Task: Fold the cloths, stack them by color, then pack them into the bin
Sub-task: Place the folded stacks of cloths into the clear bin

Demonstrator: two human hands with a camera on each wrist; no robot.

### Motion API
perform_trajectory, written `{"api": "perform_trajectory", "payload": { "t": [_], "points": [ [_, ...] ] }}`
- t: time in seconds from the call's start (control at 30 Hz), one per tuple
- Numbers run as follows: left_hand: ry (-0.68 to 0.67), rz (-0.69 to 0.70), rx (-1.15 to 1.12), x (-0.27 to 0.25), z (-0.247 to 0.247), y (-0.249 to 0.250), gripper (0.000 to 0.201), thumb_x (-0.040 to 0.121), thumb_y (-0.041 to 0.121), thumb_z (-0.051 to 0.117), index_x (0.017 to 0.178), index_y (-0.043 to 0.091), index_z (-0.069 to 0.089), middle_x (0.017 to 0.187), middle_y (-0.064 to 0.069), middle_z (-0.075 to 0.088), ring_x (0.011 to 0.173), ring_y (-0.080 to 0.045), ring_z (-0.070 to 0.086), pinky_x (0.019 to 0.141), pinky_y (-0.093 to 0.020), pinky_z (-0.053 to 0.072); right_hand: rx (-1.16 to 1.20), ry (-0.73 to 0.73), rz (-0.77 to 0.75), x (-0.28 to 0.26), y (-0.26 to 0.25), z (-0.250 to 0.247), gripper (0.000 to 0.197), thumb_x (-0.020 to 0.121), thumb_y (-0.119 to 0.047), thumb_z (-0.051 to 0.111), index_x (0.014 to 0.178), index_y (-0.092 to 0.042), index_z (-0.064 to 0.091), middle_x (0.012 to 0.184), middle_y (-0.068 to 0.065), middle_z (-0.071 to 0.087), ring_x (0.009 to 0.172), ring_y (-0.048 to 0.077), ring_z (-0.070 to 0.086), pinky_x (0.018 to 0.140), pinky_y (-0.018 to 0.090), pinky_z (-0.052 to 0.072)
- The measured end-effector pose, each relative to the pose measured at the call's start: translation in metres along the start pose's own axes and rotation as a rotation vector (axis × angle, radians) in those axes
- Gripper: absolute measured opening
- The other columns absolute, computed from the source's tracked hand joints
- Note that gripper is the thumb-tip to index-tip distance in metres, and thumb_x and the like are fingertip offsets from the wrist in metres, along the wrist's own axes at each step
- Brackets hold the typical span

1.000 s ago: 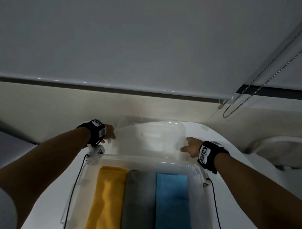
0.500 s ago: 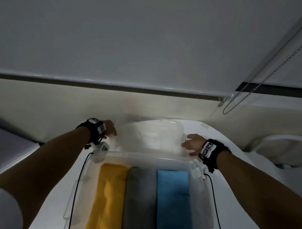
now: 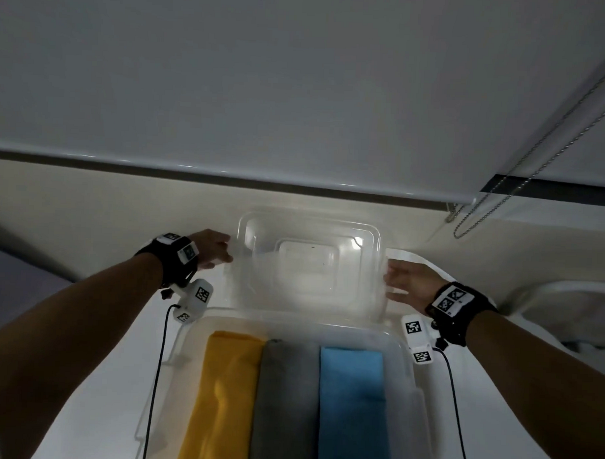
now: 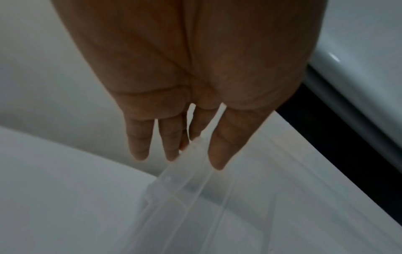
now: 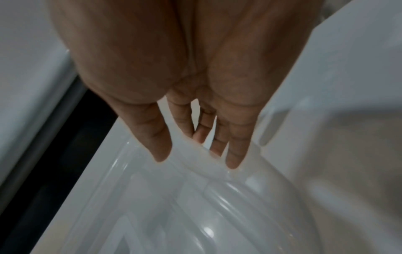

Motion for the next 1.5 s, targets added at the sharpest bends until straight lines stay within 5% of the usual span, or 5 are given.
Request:
{"api": "perform_trajectory", "payload": {
  "t": [0.27, 0.63, 0.97, 1.23, 1.5],
  "points": [
    [0.003, 0.152, 0.030, -0.039, -0.031, 0.024, 0.065, 0.080, -0.017, 0.063, 0.139, -0.004, 0.040, 0.112, -0.006, 0.052, 0.117, -0.026, 0.049, 0.092, -0.034, 0.036, -0.070, 0.026, -0.238, -0.036, -0.038, 0.011, 0.041, 0.088, 0.003, 0.064, 0.127, -0.009, 0.060, 0.108, 0.002, 0.059, 0.098, 0.017, 0.059, 0.087, 0.025, 0.049],
    [0.122, 0.355, 0.081, -0.137, -0.050, 0.038, 0.066, 0.083, -0.015, 0.058, 0.143, 0.007, 0.040, 0.144, -0.011, 0.044, 0.136, -0.025, 0.040, 0.110, -0.033, 0.028, -0.204, 0.014, -0.571, -0.134, -0.086, 0.026, 0.054, 0.087, 0.014, 0.060, 0.137, -0.005, 0.050, 0.140, 0.003, 0.045, 0.127, 0.018, 0.049, 0.088, 0.007, 0.046],
    [0.511, 0.638, -0.216, -0.245, -0.088, 0.057, 0.034, 0.089, 0.012, 0.065, 0.122, 0.005, 0.058, 0.094, 0.003, 0.059, 0.084, -0.011, 0.052, 0.085, -0.027, 0.036, -0.543, 0.164, -0.945, -0.233, -0.129, 0.033, 0.042, 0.094, -0.009, 0.061, 0.134, -0.018, 0.054, 0.120, 0.004, 0.048, 0.100, 0.004, 0.056, 0.102, 0.027, 0.039],
    [0.415, 0.409, -0.271, -0.280, -0.049, 0.006, 0.058, 0.087, 0.018, 0.068, 0.141, 0.019, 0.046, 0.116, -0.007, 0.058, 0.104, -0.024, 0.056, 0.086, -0.041, 0.049, -0.582, 0.039, -0.726, -0.267, -0.076, 0.049, 0.008, 0.094, -0.012, 0.062, 0.097, -0.005, 0.062, 0.101, 0.000, 0.056, 0.082, 0.015, 0.066, 0.076, 0.038, 0.059],
    [0.279, 0.185, 0.289, -0.273, 0.010, -0.074, 0.067, 0.080, 0.021, 0.077, 0.138, 0.007, 0.048, 0.125, -0.016, 0.058, 0.106, -0.033, 0.060, 0.092, -0.043, 0.051, -0.876, 0.086, -0.523, -0.248, 0.027, 0.032, 0.041, 0.075, -0.050, 0.068, 0.089, -0.012, 0.065, 0.090, 0.007, 0.066, 0.076, 0.020, 0.066, 0.072, 0.038, 0.056]
  ]
}}
Point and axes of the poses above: each hand's wrist, its own x-axis towards the middle knuckle, its own z-axis out of the palm, y = z × x, the point moved 5 cm from there along x, towards the middle knuckle
